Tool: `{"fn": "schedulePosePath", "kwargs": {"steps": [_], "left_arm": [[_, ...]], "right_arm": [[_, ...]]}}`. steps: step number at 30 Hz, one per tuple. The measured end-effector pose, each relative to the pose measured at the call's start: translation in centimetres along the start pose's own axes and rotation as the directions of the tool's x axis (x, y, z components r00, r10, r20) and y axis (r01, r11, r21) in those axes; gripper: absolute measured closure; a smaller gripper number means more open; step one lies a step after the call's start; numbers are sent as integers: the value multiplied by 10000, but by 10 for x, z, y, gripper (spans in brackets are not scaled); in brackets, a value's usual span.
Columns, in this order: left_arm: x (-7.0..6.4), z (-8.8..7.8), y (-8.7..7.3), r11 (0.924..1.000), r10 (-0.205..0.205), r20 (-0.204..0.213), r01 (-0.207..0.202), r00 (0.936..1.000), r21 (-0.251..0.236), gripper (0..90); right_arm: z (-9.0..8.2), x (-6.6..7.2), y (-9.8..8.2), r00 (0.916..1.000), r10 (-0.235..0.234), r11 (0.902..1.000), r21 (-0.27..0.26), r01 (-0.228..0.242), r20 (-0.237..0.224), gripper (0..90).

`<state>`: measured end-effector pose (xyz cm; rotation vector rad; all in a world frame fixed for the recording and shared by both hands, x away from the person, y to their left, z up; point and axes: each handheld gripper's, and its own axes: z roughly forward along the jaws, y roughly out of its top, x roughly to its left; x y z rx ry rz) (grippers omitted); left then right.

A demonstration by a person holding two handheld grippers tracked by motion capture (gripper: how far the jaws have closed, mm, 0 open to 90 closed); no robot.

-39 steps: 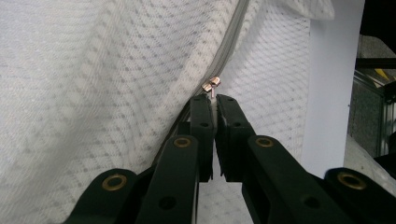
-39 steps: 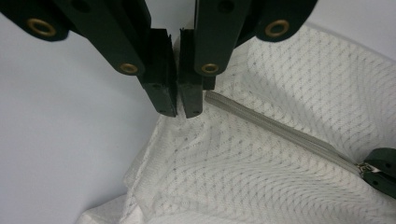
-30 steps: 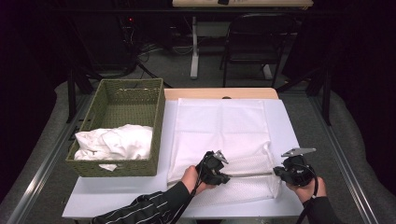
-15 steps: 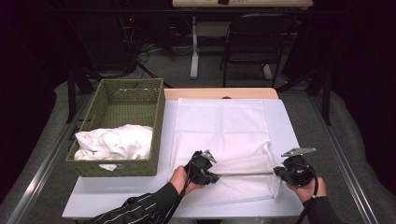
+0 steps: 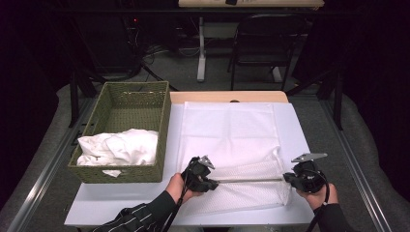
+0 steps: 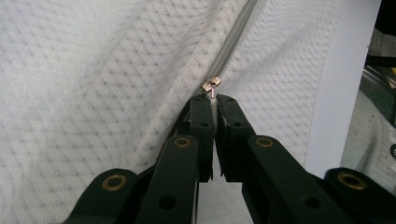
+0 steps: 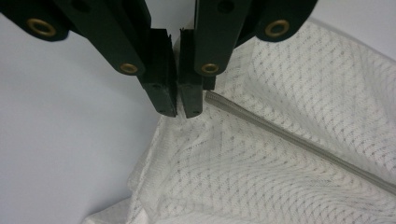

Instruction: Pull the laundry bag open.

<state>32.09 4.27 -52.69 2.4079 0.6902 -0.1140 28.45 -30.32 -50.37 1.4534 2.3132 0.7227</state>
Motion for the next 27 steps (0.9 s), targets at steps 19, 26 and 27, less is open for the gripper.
{"fn": "schedulePosePath", "kwargs": {"steps": [19, 26, 27], "left_arm": [[12, -30, -33, 9988, -451, -358, 445, 9983, -182, 860], [16, -38, -42, 9986, -512, -595, 504, 9969, -140, 859], [16, -39, -43, 9986, -507, -626, 496, 9968, -181, 859]], "right_arm": [[1, 1, 1, 10000, -84, 9999, 57, 84, 9, 863], [3, 3, 1, 10000, -76, 9999, 154, 75, 61, 863], [3, 3, 1, 10000, -48, 9999, 155, 47, 60, 863]]}}
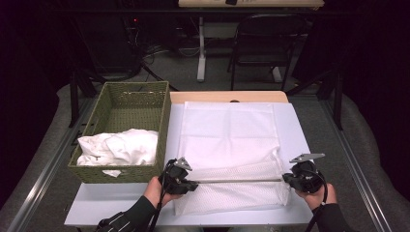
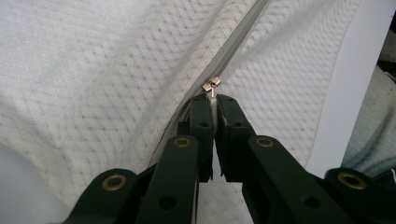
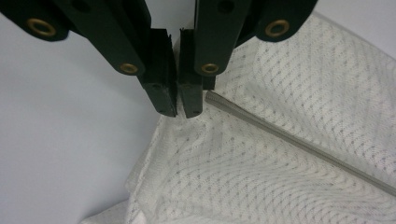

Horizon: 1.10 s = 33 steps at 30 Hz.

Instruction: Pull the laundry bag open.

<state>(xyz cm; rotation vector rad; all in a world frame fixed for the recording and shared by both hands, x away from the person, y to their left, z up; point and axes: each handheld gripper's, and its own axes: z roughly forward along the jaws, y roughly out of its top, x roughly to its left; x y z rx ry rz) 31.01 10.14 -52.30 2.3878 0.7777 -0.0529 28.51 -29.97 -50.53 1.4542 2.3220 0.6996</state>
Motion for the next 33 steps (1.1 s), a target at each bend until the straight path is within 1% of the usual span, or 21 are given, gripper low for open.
{"fn": "schedulePosePath", "kwargs": {"steps": [1, 4, 10, 12, 14, 15, 22, 27, 30, 33], "left_arm": [[0, -1, -1, 10000, -2, 32, 2, 10000, 34, 859], [1, -4, -3, 9999, 49, -90, -48, 9999, 92, 859], [3, -7, -10, 9998, -21, -155, 24, 9999, 175, 859], [4, -9, -11, 9998, -82, -187, 86, 9998, 197, 859], [5, -10, -13, 9998, -180, -206, 181, 9996, 89, 859], [6, -12, -13, 9998, -151, -213, 155, 9997, 159, 859], [10, -17, -20, 9991, -360, -299, 366, 9989, 192, 859], [13, -23, -25, 9981, -613, -339, 616, 9975, 76, 859], [14, -26, -27, 9978, -657, -456, 660, 9968, 32, 860], [14, -27, -30, 9975, -696, -481, 701, 9964, 76, 860]], "right_arm": [[0, 0, 0, 10000, -14, 10000, -2, 14, 6, 863], [1, 0, 0, 10000, -85, 10000, 21, 85, -2, 863], [0, -1, 0, 10000, -76, 10000, 43, 76, 11, 863], [1, -1, 0, 10000, -43, 10000, 48, 43, 10, 863], [1, -1, -1, 10000, -43, 10000, 72, 43, 18, 863], [1, -1, 0, 10000, -39, 10000, 71, 39, -13, 863], [2, -2, -1, 10000, -16, 9999, 141, 15, 11, 864], [1, -2, -1, 10000, -6, 9999, 138, 6, 41, 864], [1, -2, 0, 10000, -15, 9999, 131, 15, 35, 864], [2, -2, 0, 10000, -15, 9998, 175, 14, 47, 865]]}}
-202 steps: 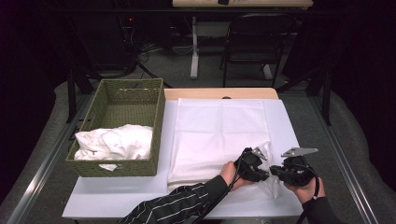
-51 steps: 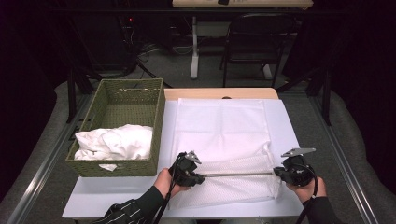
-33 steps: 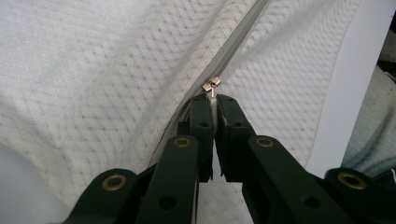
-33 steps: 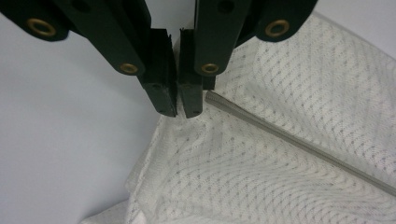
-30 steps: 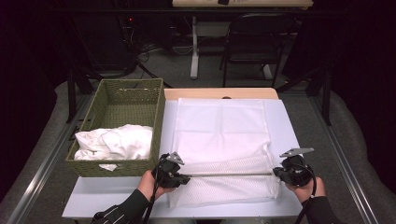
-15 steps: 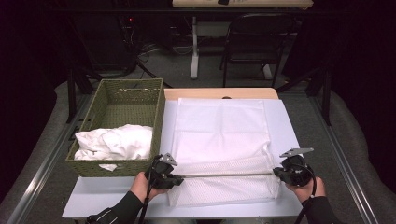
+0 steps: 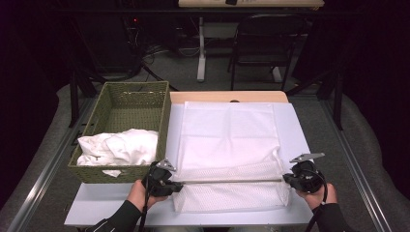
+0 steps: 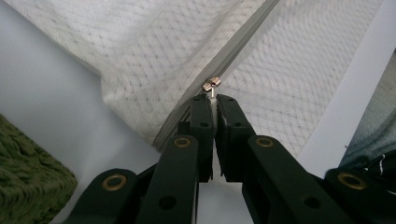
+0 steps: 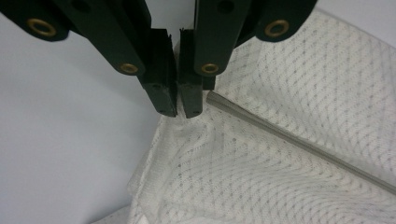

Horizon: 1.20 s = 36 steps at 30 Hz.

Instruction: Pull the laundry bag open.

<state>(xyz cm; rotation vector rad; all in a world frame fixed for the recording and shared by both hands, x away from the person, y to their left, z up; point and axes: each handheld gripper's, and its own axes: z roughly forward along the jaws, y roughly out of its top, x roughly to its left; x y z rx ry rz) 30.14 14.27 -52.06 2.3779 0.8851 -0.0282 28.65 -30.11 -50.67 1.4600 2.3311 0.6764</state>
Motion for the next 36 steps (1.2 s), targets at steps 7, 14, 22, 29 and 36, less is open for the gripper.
{"fn": "schedulePosePath", "kwargs": {"steps": [7, 14, 22, 29, 36], "left_arm": [[2, -5, -5, 9998, -176, -148, 174, 9997, -132, 860], [10, -11, -15, 9982, -560, -379, 552, 9977, -216, 861], [13, -18, -21, 9977, -644, -1125, 619, 9916, -260, 862], [15, -10, -20, 9965, -836, -771, 836, 9935, -29, 858], [12, -5, -20, 9962, -860, -253, 864, 9960, 142, 794]], "right_arm": [[0, 0, 0, 9999, 42, 10000, -9, -42, 130, 866], [0, -2, 0, 9998, 100, 9999, 96, -102, 155, 867], [1, -1, 1, 9994, 124, 9999, 111, -127, 321, 869], [10, 5, 0, 9983, -330, 9982, 520, 305, 490, 866], [8, 6, 0, 9985, -361, 9984, 457, 342, 411, 852]]}}
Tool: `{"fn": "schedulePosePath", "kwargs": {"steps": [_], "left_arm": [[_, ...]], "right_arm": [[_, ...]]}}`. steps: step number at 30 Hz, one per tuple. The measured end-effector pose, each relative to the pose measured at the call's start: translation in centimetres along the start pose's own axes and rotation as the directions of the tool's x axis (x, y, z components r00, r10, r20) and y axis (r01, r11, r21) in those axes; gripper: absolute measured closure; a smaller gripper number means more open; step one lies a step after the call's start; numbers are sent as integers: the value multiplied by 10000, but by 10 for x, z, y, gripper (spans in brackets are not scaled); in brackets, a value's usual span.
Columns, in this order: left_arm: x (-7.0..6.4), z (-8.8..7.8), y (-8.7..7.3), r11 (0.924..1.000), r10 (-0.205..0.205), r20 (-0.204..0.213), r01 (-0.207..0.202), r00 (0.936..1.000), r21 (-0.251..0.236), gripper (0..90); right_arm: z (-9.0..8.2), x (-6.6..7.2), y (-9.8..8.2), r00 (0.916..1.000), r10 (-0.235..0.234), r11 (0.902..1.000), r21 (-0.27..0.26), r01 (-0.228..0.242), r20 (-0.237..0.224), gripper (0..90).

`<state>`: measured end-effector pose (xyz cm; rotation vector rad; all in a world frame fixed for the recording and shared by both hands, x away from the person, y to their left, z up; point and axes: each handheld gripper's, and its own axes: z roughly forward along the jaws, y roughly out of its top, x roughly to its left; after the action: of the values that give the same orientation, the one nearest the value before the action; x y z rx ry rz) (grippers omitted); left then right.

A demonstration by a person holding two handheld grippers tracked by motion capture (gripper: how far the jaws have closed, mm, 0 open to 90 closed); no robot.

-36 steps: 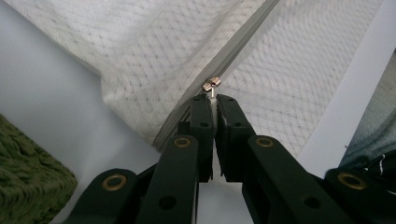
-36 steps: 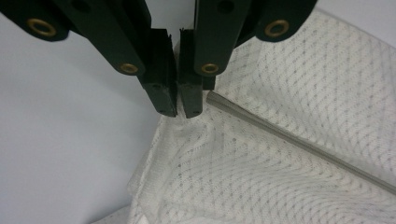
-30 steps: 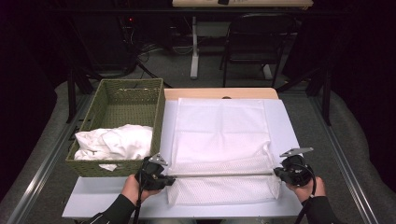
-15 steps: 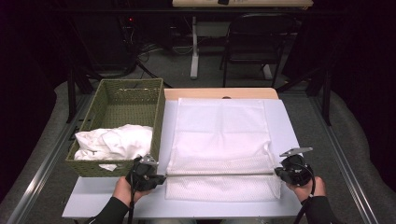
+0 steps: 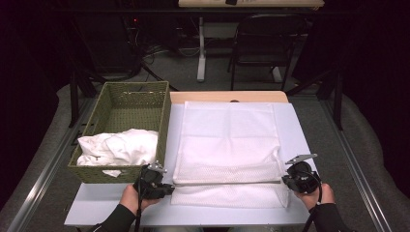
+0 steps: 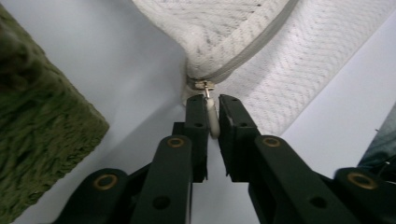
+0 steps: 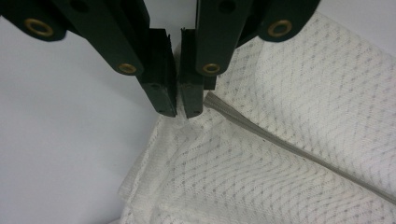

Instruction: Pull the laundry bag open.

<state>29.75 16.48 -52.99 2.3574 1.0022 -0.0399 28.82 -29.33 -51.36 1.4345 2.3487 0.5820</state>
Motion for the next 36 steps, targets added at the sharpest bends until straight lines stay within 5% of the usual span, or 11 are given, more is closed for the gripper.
{"fn": "schedulePosePath", "kwargs": {"steps": [8, 12, 20, 25, 36], "left_arm": [[-4, 2, -1, 9995, -301, 718, 302, 9970, 4, 710], [-5, 6, 2, 10000, 19, 856, -16, 9963, -33, 667], [-10, -10, -5, 9979, 631, 430, -626, 9971, -137, 363], [-13, -22, -14, 9933, 1130, 16, -1129, 9936, -245, 214], [-3, -28, -24, 9933, 1155, -50, -1156, 9933, -66, 70]], "right_arm": [[-6, -2, -2, 9999, 83, 9999, -109, -84, -98, 770], [-8, 1, 0, 9998, -63, 9997, -232, 59, -195, 609], [-18, 10, 3, 9968, -413, 9971, -664, 367, -686, 230], [-18, 16, 8, 9925, -784, 9937, -879, 702, -934, 142], [-4, 27, 21, 9781, -1415, 9875, -912, 1286, -1529, 0]]}}
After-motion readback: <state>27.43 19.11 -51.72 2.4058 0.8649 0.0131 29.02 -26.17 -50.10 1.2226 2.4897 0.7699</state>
